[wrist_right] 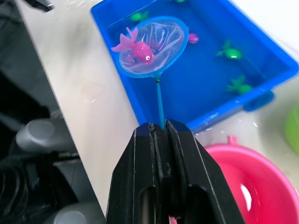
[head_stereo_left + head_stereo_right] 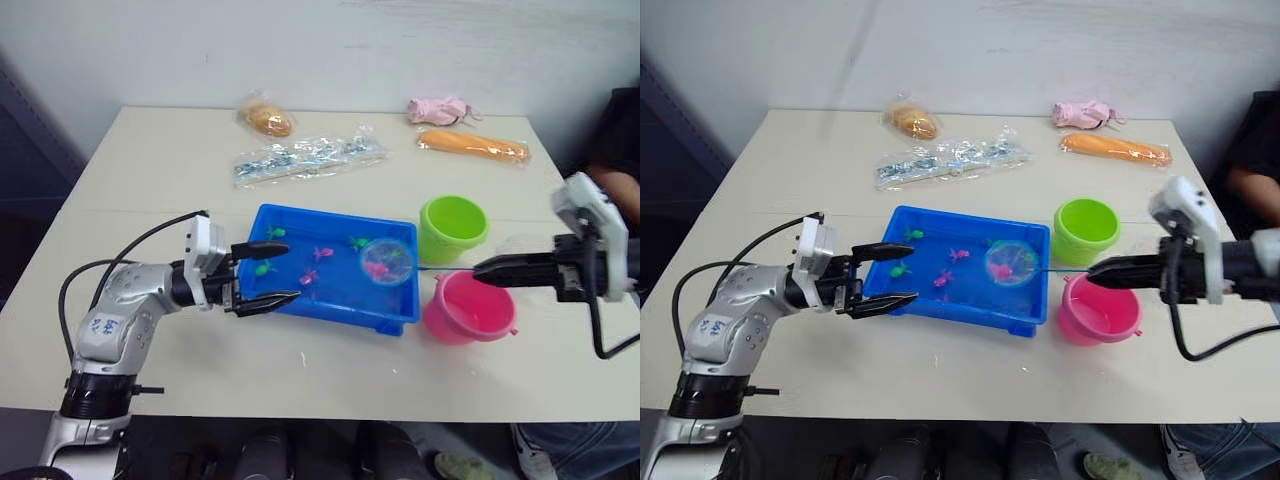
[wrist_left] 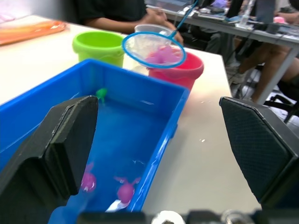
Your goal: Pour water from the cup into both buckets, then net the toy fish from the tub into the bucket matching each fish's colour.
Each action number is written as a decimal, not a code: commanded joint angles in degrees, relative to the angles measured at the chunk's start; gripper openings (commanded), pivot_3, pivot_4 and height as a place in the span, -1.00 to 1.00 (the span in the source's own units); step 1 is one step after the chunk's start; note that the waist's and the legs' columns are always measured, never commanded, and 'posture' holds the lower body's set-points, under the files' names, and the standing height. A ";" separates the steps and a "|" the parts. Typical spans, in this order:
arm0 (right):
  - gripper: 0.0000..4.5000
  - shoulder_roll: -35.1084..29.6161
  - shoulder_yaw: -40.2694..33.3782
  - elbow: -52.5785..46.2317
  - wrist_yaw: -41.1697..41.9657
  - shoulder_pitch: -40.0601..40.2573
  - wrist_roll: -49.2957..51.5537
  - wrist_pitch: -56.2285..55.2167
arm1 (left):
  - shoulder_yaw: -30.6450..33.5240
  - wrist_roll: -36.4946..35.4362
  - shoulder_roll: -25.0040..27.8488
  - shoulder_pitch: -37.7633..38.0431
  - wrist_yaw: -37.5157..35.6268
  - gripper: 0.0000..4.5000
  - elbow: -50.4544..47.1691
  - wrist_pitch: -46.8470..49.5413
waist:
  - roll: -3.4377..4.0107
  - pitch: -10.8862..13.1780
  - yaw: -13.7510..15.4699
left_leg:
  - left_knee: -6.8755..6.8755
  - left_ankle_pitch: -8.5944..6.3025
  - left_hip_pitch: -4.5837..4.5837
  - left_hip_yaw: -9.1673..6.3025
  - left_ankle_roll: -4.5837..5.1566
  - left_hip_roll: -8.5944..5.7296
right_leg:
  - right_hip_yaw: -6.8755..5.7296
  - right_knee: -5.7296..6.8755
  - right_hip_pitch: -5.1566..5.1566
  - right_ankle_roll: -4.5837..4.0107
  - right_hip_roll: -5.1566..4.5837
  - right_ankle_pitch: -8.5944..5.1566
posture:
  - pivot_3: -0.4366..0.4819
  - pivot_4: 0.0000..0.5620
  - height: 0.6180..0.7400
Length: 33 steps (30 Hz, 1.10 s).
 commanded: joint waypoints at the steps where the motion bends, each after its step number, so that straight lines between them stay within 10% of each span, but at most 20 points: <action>1: -1.00 -0.58 -11.37 -5.18 -2.95 4.99 2.78 4.05 | -1.26 -1.23 -0.92 -1.49 -1.93 0.99 0.07 -0.19 | 0.00 0.00 -0.07 | 0.00 0.00 0.00 0.04 0.00 -0.01 | 0.04 0.00 -0.01 0.00 0.00 0.00 | -0.05 -0.47 1.00; 12: -1.00 7.07 -40.09 -15.50 -6.10 33.69 -0.91 -0.22 | -7.90 -0.69 -6.18 -7.72 -7.18 0.99 5.21 1.86 | -0.02 -0.01 0.20 | 0.00 0.01 0.09 0.01 0.03 -0.22 | 0.05 -0.05 0.13 0.05 0.07 0.02 | -0.05 -0.47 1.00; 33: -1.00 36.34 -23.76 -13.22 -21.68 52.59 -24.22 -71.60 | -10.55 1.88 -9.61 -10.03 -8.63 0.99 8.81 -0.67 | 0.13 -0.10 -0.22 | -0.08 0.04 0.53 0.11 -0.05 -0.16 | 0.25 -0.20 0.42 0.03 0.21 0.01 | -0.05 -0.47 1.00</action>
